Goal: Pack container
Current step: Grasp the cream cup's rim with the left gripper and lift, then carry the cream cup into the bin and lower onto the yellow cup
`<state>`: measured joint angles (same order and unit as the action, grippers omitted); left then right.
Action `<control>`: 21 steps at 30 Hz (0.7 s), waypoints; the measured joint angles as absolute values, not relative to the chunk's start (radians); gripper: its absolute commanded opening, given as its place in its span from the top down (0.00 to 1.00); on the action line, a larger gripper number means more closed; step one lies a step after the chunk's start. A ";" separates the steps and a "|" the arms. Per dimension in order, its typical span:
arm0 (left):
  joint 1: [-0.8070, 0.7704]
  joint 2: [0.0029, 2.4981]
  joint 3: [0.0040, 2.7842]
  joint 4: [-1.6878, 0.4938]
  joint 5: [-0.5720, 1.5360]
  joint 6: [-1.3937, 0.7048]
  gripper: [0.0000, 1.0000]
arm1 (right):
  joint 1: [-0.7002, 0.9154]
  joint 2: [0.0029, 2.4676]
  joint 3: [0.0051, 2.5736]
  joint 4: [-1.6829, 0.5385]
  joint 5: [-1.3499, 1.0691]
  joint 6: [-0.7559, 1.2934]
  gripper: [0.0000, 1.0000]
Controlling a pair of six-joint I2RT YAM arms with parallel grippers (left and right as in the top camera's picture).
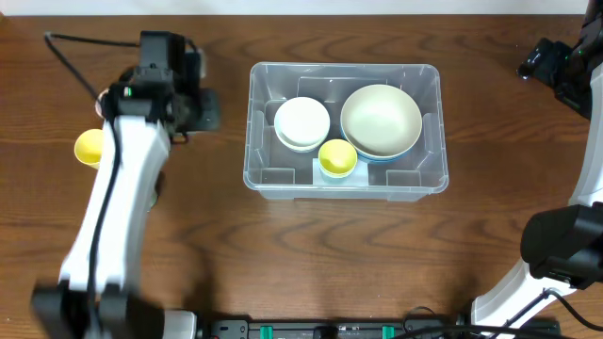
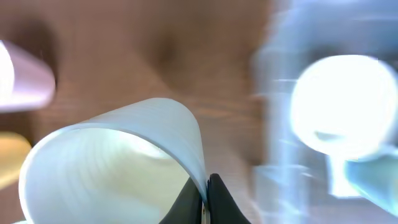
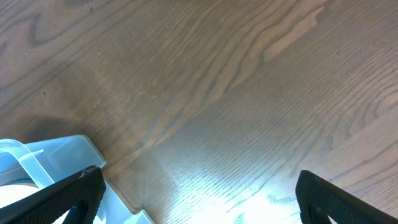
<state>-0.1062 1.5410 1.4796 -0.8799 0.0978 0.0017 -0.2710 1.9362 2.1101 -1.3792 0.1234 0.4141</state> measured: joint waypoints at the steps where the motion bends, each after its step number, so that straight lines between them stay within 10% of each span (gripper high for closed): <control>1: -0.142 1.494 1.480 -0.880 0.098 0.018 0.94 | -0.271 1.936 2.110 -1.379 0.123 0.414 0.01; 21: -0.650 1.537 1.480 -0.787 0.101 0.175 0.94 | -0.271 1.936 2.110 -1.379 0.123 0.414 0.01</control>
<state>-0.6498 1.5372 1.4799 -0.7872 0.1013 0.1745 -0.2710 1.9362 2.1101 -1.3792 0.1234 0.4141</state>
